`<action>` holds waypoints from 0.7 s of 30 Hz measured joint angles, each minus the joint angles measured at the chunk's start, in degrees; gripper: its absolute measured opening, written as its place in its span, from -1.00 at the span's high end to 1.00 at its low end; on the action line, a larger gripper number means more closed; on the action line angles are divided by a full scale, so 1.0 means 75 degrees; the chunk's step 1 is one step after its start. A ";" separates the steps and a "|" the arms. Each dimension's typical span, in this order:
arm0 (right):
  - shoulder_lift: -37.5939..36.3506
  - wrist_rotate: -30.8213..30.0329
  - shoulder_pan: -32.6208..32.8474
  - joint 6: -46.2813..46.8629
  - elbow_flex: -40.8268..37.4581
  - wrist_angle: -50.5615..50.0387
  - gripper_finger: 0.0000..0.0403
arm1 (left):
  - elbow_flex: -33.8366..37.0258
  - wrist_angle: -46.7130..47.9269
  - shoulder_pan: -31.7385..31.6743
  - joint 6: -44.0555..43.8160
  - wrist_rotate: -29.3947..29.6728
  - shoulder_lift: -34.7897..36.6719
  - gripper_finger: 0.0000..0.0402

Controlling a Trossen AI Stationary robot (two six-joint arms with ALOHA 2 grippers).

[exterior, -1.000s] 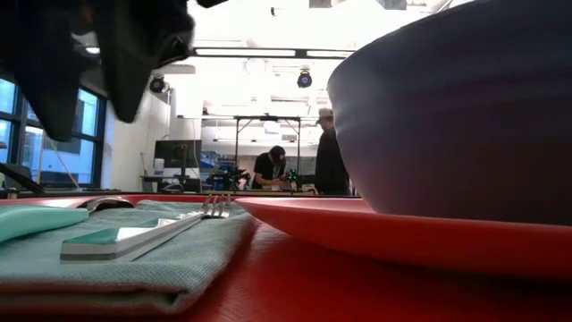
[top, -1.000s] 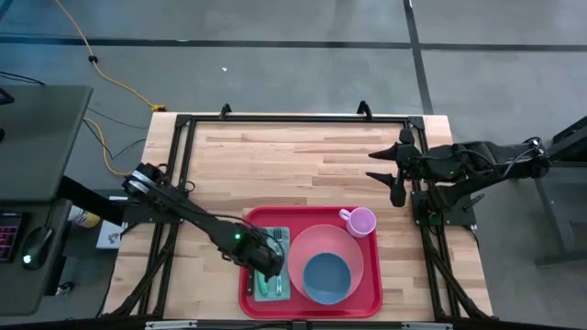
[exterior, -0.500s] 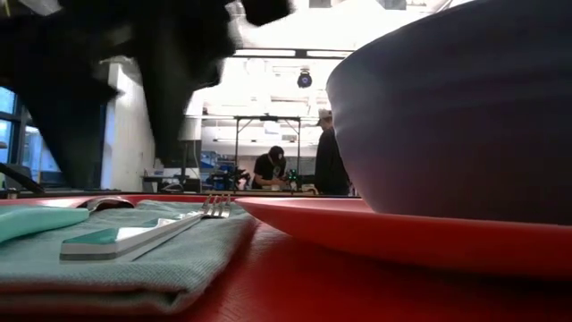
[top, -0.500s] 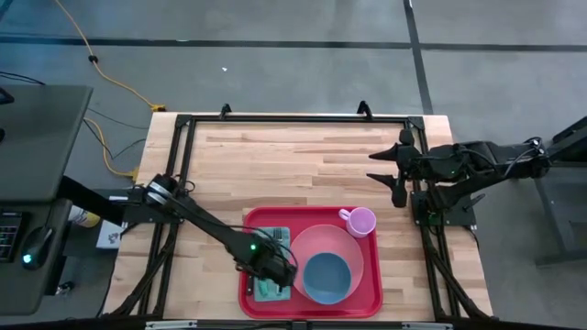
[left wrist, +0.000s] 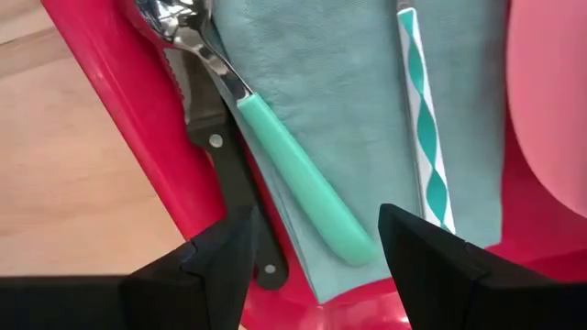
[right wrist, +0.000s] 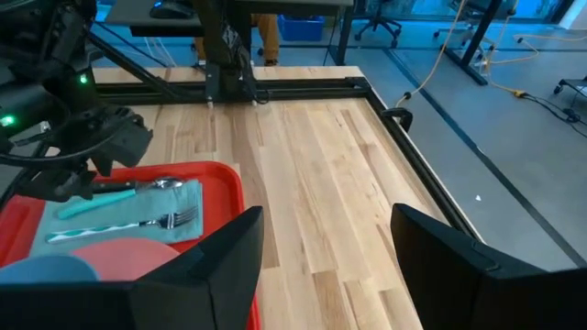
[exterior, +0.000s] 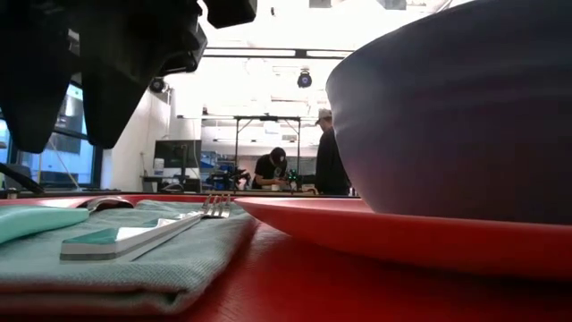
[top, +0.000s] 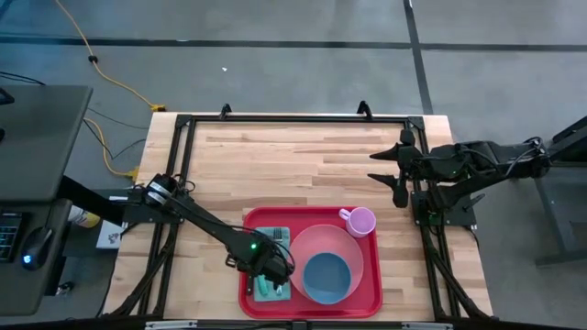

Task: Set up tray
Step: Adjust the blue spoon on the blue napkin

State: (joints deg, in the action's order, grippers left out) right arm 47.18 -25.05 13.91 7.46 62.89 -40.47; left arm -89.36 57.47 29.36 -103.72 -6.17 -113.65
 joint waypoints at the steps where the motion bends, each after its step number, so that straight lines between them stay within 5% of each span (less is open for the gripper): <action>1: 0.0000 -0.0001 0.0000 0.0000 0.0000 0.0000 -0.08 | 0.0000 -0.0019 0.0000 0.0000 -0.0023 0.0000 -0.30; 21: 0.0000 -0.0004 0.0000 0.0000 0.0000 0.0000 -0.08 | 0.0001 -0.0121 -0.0012 0.0055 -0.0047 -0.0108 -0.30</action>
State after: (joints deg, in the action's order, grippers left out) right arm 47.18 -25.08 13.91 7.46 62.89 -40.47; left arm -89.36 56.56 29.28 -103.31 -6.52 -114.46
